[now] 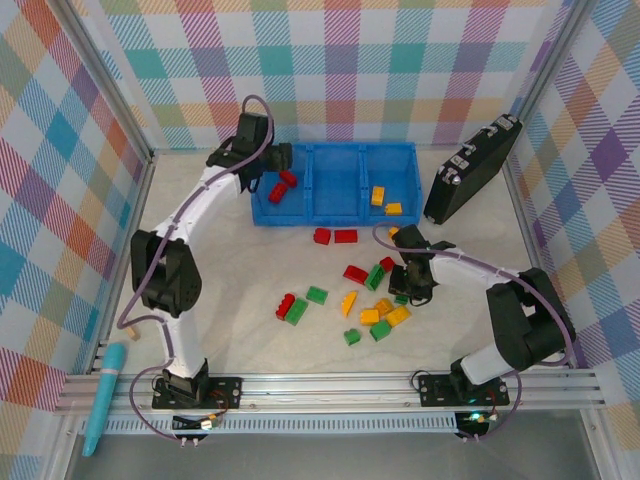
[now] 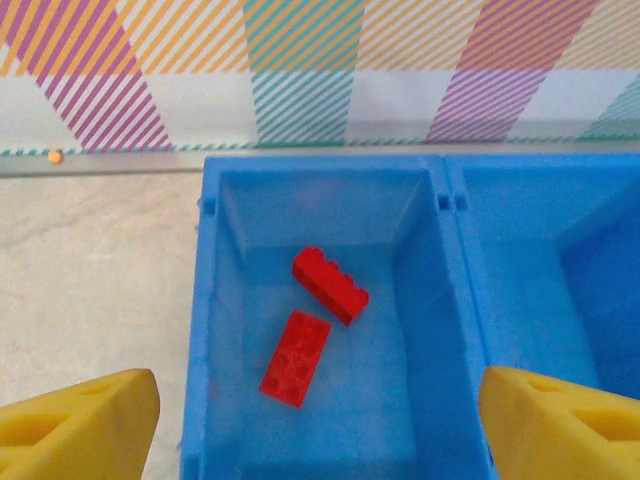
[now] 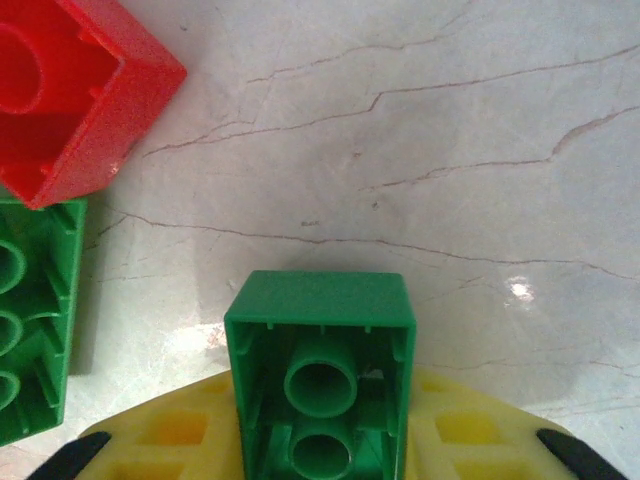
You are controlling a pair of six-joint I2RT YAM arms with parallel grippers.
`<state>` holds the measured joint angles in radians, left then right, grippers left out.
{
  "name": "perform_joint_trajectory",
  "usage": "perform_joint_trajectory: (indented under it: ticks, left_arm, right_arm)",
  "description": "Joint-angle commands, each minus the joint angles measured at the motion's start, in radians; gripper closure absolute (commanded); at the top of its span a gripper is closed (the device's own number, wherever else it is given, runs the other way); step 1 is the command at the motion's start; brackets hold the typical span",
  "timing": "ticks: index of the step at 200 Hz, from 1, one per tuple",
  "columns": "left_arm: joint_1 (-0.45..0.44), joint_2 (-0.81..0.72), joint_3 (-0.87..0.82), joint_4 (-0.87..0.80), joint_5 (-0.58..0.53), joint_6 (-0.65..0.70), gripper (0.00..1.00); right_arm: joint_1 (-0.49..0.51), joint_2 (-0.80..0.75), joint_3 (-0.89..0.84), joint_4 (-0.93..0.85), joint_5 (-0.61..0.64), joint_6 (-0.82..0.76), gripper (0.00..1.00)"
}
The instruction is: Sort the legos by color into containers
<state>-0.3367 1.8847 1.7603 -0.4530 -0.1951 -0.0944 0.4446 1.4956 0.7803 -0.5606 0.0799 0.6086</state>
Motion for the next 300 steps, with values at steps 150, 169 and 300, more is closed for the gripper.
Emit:
perform_joint_trajectory:
  ticks: [150,169,300]
  left_arm:
    - [-0.014,-0.650,-0.590,-0.390,0.204,0.021,0.09]
    - [-0.030,-0.691,-0.663,-0.372,0.251,-0.022,0.08]
    - [-0.222,-0.667,-0.929,-0.159,0.304,-0.230,0.09]
  right_arm:
    - [0.015,0.351,1.011,-0.037,0.028,-0.567,0.71]
    - [0.028,0.444,1.091,-0.015,0.006,-0.584,0.71]
    - [0.066,0.804,1.276,-0.024,-0.001,-0.621,0.68]
